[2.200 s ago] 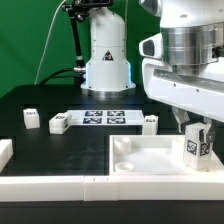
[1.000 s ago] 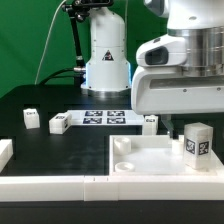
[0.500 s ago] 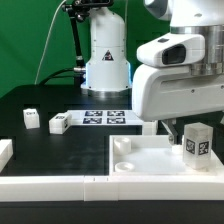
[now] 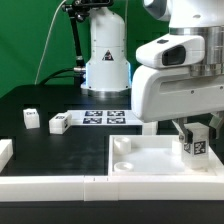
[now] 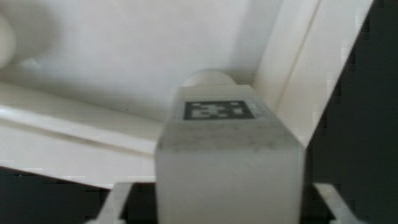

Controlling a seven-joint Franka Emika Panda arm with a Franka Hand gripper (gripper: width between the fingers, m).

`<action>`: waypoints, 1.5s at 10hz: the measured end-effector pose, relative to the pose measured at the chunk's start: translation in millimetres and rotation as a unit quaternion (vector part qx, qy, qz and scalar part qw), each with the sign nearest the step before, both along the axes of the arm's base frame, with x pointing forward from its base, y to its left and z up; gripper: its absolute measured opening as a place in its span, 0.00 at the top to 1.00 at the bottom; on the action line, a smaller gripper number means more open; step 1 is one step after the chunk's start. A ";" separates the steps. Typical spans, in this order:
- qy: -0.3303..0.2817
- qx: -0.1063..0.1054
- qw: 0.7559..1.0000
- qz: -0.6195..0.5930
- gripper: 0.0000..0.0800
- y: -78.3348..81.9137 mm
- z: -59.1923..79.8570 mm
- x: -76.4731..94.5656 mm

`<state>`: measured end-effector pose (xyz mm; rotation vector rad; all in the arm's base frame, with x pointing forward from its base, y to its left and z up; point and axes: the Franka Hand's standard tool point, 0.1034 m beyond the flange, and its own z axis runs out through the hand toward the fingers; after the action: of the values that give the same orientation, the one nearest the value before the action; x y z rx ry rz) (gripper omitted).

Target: Assemble one leg

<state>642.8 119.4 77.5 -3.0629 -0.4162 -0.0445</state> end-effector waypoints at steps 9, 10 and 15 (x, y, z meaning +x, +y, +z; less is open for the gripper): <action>0.027 0.017 0.904 -0.426 0.64 -5.7 -2.6 -0.1; 0.027 0.016 0.878 -0.478 0.64 -5.7 -2.6 -0.4; 0.048 0.026 0.729 -0.682 0.63 -9.8 -4.1 -3.0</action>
Offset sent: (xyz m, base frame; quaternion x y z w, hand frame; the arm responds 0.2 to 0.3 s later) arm -0.0097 -0.0107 -0.0055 -0.0070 -0.0181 0.3841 0.9231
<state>639.7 109.6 73.4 -2.4939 1.7728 0.0492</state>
